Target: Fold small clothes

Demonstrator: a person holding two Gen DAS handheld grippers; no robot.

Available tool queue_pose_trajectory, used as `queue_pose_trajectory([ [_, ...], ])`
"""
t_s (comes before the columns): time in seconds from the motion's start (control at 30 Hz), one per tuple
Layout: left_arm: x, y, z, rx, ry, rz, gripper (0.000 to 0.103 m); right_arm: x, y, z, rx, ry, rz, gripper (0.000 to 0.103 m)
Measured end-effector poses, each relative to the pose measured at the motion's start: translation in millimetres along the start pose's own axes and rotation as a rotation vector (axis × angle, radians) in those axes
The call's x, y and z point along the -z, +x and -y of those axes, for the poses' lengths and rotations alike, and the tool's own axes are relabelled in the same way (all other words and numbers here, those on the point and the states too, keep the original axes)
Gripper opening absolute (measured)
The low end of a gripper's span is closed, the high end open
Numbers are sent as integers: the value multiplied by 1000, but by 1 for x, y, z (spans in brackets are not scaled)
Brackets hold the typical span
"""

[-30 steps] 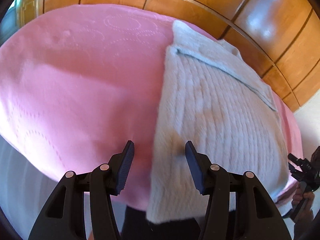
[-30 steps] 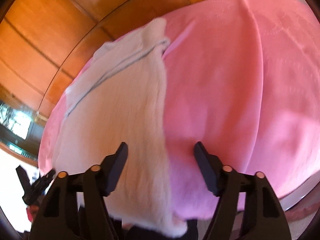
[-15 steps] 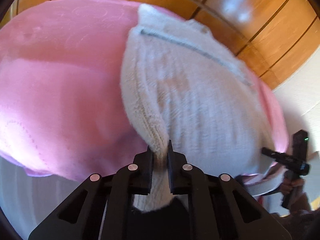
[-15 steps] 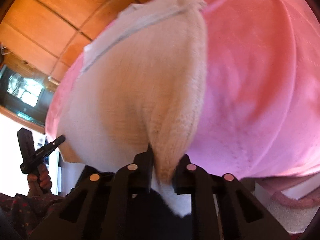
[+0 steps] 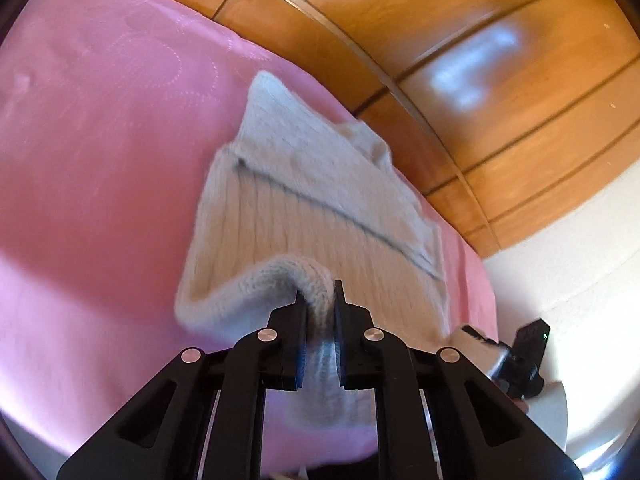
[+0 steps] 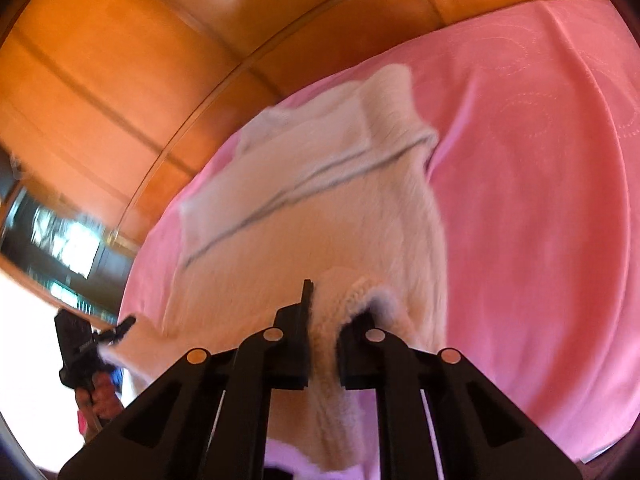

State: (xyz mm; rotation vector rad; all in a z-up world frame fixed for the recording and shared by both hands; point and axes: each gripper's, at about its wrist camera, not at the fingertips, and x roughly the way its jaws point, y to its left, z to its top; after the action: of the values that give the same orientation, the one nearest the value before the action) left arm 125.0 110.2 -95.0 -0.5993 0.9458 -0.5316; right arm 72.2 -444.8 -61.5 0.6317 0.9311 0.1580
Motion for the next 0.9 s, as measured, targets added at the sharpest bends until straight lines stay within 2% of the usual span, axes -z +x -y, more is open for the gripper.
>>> queue_pose_trajectory([
  [0.07,-19,17,-4,-47,-37,-1,11,-15,13,7,28,55,8,8],
  [0.1,-27,23,-5,-64,-44,3,14,-19,16,9,26,64,13,10],
  [0.13,-35,29,-7,-101,-61,17,19,-24,20,10,31,71,25,17],
  [0.17,-41,31,-9,-128,-74,28,33,-25,20,11,34,80,32,44],
  [0.2,-45,31,-10,-150,-83,49,50,-26,20,13,27,98,45,77],
  [0.23,-49,28,-12,-162,-90,84,57,-26,14,14,16,109,82,80],
  [0.3,-49,21,-15,-173,-82,117,59,-25,7,14,2,91,97,80],
  [0.37,-45,16,-21,-219,-55,116,59,-20,1,18,-16,50,130,86],
  [0.5,-23,14,-36,-258,-11,59,59,-4,-9,30,46,28,126,87],
  [0.67,9,13,-45,-247,52,34,59,21,-1,37,133,-57,83,86],
  [0.73,13,18,-36,-278,114,32,59,25,12,30,171,-108,70,82],
  [0.83,7,29,-29,-226,124,4,59,19,27,20,192,-147,73,69],
  [0.9,4,40,-28,-232,113,-11,55,12,38,14,211,-157,56,48],
])
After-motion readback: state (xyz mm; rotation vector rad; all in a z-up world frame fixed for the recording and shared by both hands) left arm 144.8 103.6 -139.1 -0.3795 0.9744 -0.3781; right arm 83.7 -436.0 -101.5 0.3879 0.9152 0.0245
